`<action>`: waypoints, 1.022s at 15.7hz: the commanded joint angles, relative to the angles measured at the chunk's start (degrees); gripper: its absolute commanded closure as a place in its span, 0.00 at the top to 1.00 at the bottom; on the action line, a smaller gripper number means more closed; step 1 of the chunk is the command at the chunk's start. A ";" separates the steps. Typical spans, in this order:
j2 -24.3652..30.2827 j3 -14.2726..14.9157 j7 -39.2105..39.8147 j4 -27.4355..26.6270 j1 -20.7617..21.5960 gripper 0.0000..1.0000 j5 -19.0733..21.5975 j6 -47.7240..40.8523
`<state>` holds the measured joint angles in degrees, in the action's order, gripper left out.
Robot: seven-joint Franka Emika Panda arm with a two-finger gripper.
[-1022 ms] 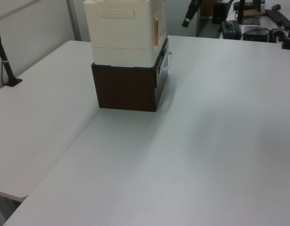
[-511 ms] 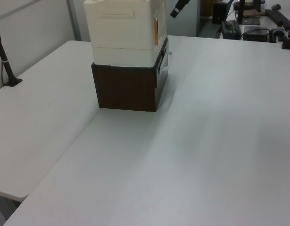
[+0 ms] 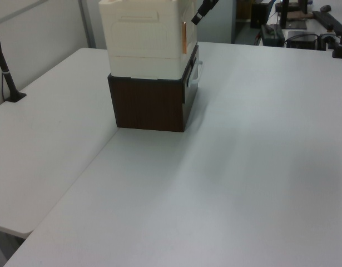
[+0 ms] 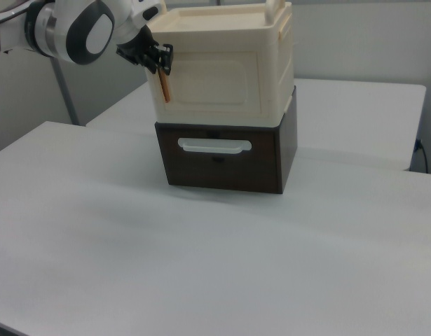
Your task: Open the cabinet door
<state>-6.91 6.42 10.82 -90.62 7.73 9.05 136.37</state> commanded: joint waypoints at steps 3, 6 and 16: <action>-2.06 -0.35 -2.02 0.62 0.00 0.39 0.98 4.95; -2.67 -0.79 -2.29 1.14 0.00 0.40 0.97 5.49; -3.11 -3.34 -2.20 1.41 -0.26 0.39 0.62 5.57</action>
<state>-8.82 4.69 9.56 -90.44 7.55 9.18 140.74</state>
